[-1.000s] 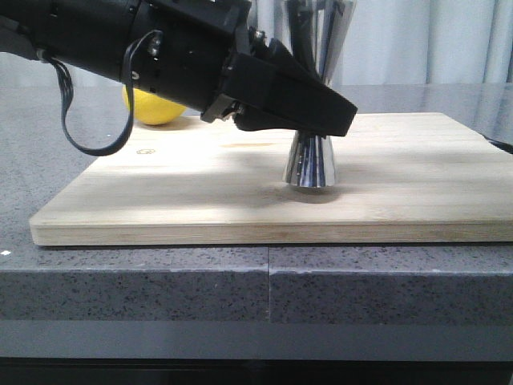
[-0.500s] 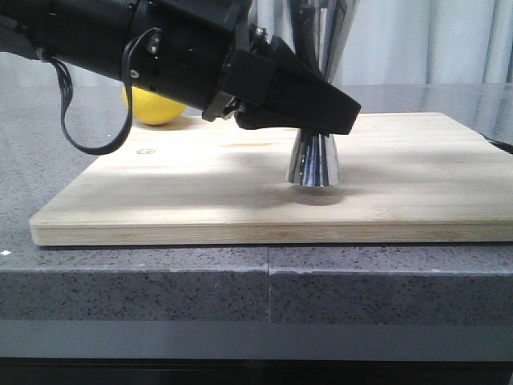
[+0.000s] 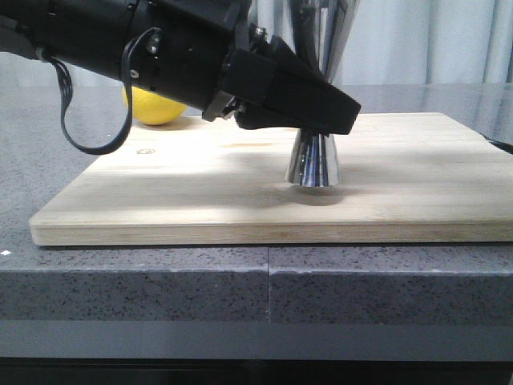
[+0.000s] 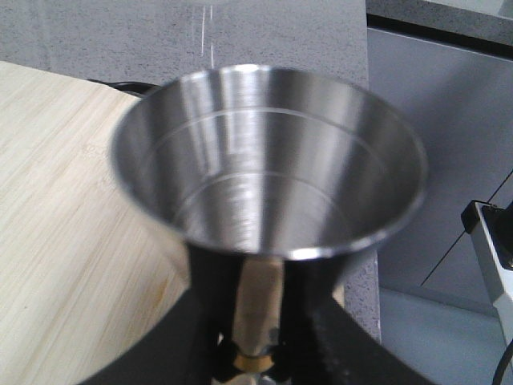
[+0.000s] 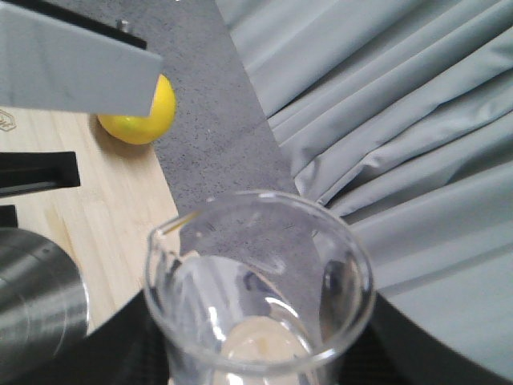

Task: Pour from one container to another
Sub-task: 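Tilt the beaker with the right gripper, pouring liquid into the jigger cup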

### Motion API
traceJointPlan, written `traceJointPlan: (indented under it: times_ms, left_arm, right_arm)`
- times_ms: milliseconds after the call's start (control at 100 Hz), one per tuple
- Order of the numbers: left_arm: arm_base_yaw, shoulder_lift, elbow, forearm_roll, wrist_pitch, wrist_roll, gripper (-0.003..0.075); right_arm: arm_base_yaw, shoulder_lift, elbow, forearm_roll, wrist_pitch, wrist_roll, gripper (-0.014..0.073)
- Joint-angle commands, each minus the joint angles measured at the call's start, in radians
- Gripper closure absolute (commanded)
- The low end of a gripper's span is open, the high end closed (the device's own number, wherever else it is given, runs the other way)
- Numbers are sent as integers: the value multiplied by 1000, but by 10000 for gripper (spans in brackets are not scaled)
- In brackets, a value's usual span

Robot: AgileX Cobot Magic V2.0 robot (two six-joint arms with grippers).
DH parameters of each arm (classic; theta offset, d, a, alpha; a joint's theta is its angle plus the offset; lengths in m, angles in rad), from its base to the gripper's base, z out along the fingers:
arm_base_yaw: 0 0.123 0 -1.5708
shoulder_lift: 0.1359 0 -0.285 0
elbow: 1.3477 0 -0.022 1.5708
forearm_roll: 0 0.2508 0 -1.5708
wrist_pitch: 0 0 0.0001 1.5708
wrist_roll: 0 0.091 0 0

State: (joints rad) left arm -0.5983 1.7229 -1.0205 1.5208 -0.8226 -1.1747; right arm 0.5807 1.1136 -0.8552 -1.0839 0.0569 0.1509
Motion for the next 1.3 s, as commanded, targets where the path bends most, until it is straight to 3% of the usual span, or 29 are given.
traceJointPlan:
  times_ms: [0, 1290]
  left_arm:
    - [0, -55, -34, -27, -51, -8, 662]
    - [0, -55, -34, -26, -51, -8, 662]
  right_arm:
    - [1, -17, -37, -31, -46, -3, 342]
    - [1, -17, -37, -182, -57, -3, 342]
